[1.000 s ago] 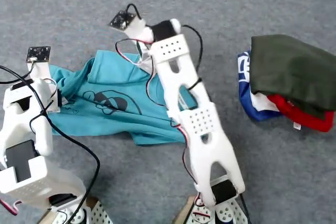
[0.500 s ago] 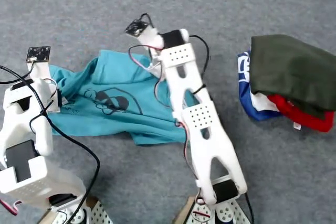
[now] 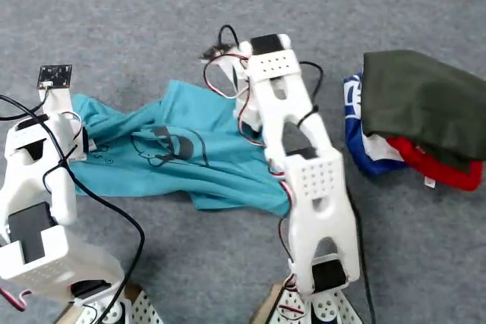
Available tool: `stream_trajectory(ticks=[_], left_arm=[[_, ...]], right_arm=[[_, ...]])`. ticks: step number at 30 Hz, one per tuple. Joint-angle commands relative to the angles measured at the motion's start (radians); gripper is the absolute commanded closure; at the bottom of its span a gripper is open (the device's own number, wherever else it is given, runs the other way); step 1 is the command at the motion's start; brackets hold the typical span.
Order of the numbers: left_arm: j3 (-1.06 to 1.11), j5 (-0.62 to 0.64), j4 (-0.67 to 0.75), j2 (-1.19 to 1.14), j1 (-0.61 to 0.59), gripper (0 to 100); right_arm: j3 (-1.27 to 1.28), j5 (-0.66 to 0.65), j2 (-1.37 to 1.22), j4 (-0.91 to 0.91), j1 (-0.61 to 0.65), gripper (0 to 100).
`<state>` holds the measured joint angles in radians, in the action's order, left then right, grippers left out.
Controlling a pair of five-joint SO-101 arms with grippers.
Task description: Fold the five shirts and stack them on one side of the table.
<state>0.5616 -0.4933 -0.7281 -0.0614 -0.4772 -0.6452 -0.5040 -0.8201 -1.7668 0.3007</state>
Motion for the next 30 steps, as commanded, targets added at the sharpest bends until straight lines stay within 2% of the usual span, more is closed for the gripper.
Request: stream_trajectory(ticks=[1,8,14,19,24,30], left_arm=[[-0.015,-0.003,0.014,0.027,0.005,98],[-0.015,-0.003,0.014,0.027,0.005,98],[-0.015,-0.003,0.017,0.027,0.005,98],[-0.015,-0.003,0.018,0.027,0.006,98],[-0.015,-0.003,0.020,0.027,0.008,98],[-0.015,-0.003,0.020,0.027,0.008,98]], right_arm=[[0.182,-0.051,0.156,-0.017,-0.048,99.5],[0.325,-0.160,0.254,-0.020,-0.067,96.7],[0.295,-0.196,0.458,-0.020,-0.035,74.7],[0.163,-0.196,0.585,-0.018,0.090,76.5],[-0.002,-0.195,0.486,-0.017,0.228,76.7],[-0.335,-0.166,0.186,0.015,0.266,76.7]])
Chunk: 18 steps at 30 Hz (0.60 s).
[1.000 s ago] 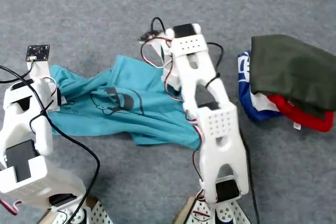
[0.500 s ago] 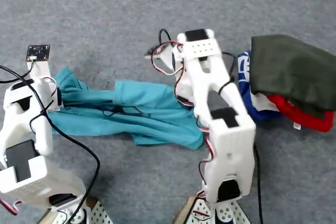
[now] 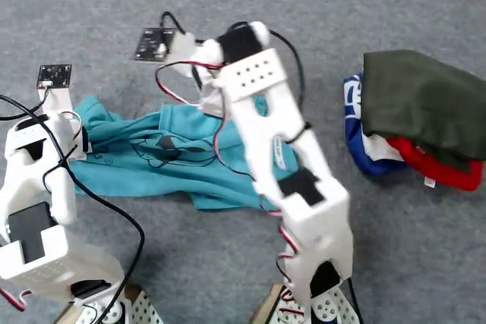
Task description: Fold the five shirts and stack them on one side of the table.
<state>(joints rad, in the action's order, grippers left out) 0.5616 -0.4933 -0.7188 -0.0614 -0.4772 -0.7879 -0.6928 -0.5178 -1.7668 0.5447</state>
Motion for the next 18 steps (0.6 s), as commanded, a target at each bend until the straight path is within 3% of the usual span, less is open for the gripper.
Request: stream_trajectory(ticks=[1,7,14,18], left_arm=[[-0.015,-0.003,0.011,0.027,0.008,98],[-0.015,-0.003,0.011,0.027,0.008,98],[-0.015,-0.003,0.011,0.027,0.006,98],[-0.015,-0.003,0.011,0.027,0.006,98]], right_arm=[[-0.252,0.044,-0.180,0.043,0.022,76.7],[-0.522,0.137,-0.595,0.173,0.018,76.7],[-0.746,0.172,-0.809,-0.011,-0.041,77.5],[-0.711,0.175,-0.797,-0.020,-0.084,93.4]])
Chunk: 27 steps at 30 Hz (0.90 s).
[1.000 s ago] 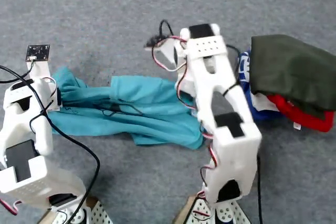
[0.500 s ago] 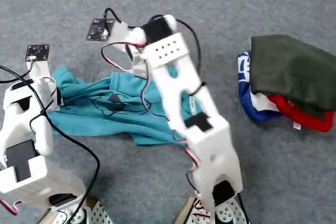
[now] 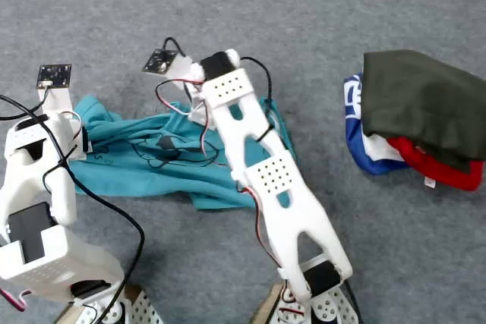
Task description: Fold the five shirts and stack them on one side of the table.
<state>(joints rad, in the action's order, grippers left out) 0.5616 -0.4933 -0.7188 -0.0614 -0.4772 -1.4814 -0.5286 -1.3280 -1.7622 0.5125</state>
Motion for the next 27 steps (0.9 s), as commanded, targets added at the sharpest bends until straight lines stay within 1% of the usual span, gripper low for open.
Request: stream_trajectory(ticks=[1,2,4,6,15,18,21,23,27], left_arm=[[-0.015,-0.003,0.011,0.027,0.006,98],[-0.015,-0.003,0.011,0.027,0.006,98],[-0.015,-0.003,0.011,0.027,0.006,98],[-0.015,-0.003,0.011,0.027,0.006,98],[-0.015,-0.003,0.011,0.027,0.006,98],[-0.015,-0.003,0.011,0.027,0.006,98],[-0.015,-0.003,0.011,0.027,0.006,98],[-0.015,-0.003,0.011,0.027,0.006,98],[-0.015,-0.003,0.011,0.027,0.006,98]], right_arm=[[0.007,0.011,0.027,-0.026,-0.056,98.3],[0.039,0.011,0.044,-0.026,-0.062,99.8],[0.120,0.012,0.101,-0.026,-0.064,98.2],[0.229,0.012,0.176,-0.026,-0.064,99.8],[0.935,-0.012,0.618,-0.018,-0.051,99.6],[1.138,-0.035,0.737,0.003,-0.019,99.5],[1.270,-0.035,0.843,0.069,0.002,98.8],[1.313,-0.035,0.898,0.087,0.012,93.5],[1.345,-0.057,1.007,0.066,0.039,76.2]])
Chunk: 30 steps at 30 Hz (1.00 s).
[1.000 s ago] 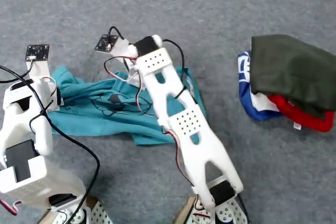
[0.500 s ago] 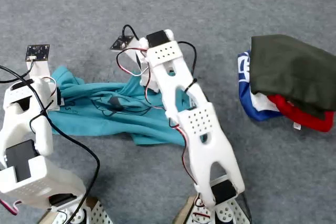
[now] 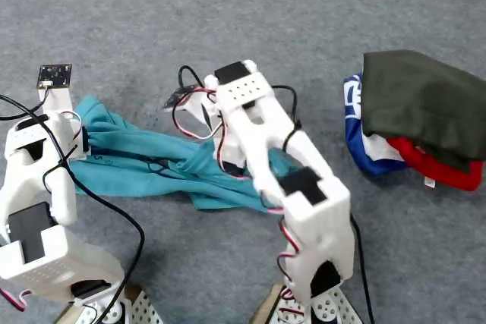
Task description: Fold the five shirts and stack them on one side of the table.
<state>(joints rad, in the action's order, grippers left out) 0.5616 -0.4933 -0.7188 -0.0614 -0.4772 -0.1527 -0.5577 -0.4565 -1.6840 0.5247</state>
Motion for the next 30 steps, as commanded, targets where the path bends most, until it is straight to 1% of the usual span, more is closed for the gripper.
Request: stream_trajectory(ticks=[1,3,6,10,14,17,21,24,26,28,30], left_arm=[[-0.015,-0.003,0.011,0.027,0.006,98],[-0.015,-0.003,0.011,0.027,0.006,98],[-0.015,-0.003,0.011,0.027,0.006,98],[-0.015,-0.003,0.011,0.027,0.006,98],[-0.015,-0.003,0.011,0.027,0.006,98],[-0.015,-0.003,0.011,0.027,0.006,98],[-0.015,-0.003,0.011,0.027,0.006,98],[-0.015,-0.003,0.011,0.025,0.006,98],[-0.015,-0.003,0.011,0.025,0.006,98],[-0.015,-0.003,0.011,0.025,0.006,98],[-0.015,-0.003,0.011,0.025,0.006,98]], right_arm=[[0.018,-0.049,0.163,-0.028,0.036,74.6],[0.007,-0.074,0.226,-0.057,0.058,75.8],[-0.021,-0.077,0.312,-0.063,0.073,79.7],[-0.143,-0.075,0.303,-0.034,0.048,83.5],[-0.305,-0.072,0.145,0.040,0.027,83.6],[-0.463,-0.072,-0.042,0.054,0.030,83.6],[-0.723,-0.048,-0.302,-0.003,0.031,83.6],[-0.938,-0.035,-0.464,-0.084,0.035,83.6],[-1.050,-0.011,-0.556,-0.104,0.031,83.6],[-1.092,-0.006,-0.607,-0.104,0.028,83.6],[-1.075,-0.003,-0.624,-0.104,0.033,83.6]])
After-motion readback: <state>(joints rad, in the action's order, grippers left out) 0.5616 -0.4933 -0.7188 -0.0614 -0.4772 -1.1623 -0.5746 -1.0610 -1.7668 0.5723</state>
